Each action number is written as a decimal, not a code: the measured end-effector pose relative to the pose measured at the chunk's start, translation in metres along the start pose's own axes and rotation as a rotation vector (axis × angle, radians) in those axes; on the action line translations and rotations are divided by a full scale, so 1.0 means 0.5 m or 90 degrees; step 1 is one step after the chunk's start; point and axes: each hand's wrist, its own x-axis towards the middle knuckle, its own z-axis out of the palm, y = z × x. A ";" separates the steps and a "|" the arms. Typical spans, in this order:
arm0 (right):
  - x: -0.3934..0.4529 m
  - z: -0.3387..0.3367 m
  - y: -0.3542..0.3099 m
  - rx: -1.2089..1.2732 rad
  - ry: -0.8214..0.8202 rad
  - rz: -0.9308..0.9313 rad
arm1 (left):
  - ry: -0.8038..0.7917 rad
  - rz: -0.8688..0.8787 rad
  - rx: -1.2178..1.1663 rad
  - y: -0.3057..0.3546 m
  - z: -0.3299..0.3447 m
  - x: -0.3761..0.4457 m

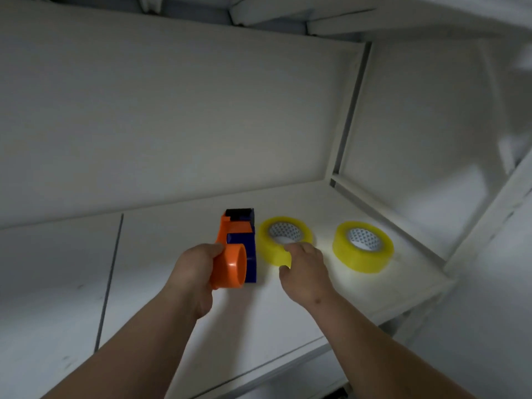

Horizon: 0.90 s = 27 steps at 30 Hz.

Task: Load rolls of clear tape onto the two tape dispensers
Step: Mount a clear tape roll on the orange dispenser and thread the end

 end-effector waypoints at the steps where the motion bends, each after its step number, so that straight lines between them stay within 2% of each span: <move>1: 0.008 0.000 0.005 -0.019 -0.001 -0.027 | 0.006 0.004 -0.002 0.001 0.003 0.007; 5: 0.043 0.013 0.010 -0.082 -0.011 -0.087 | 0.012 0.026 -0.010 0.010 0.014 0.036; 9: 0.067 0.025 0.004 -0.140 -0.063 -0.050 | 0.016 0.033 -0.021 0.011 0.013 0.055; 17: 0.083 0.043 0.005 -0.239 0.009 -0.029 | 0.033 0.029 -0.032 0.003 0.000 0.067; 20: 0.079 0.044 0.011 -0.258 0.003 -0.044 | 0.040 0.035 -0.036 0.002 0.003 0.061; 24: 0.065 0.035 0.029 -0.215 -0.008 -0.045 | 0.065 0.045 -0.046 -0.008 0.007 0.046; 27: 0.052 0.013 0.047 -0.075 0.009 -0.010 | 0.081 0.046 -0.069 -0.017 0.017 0.028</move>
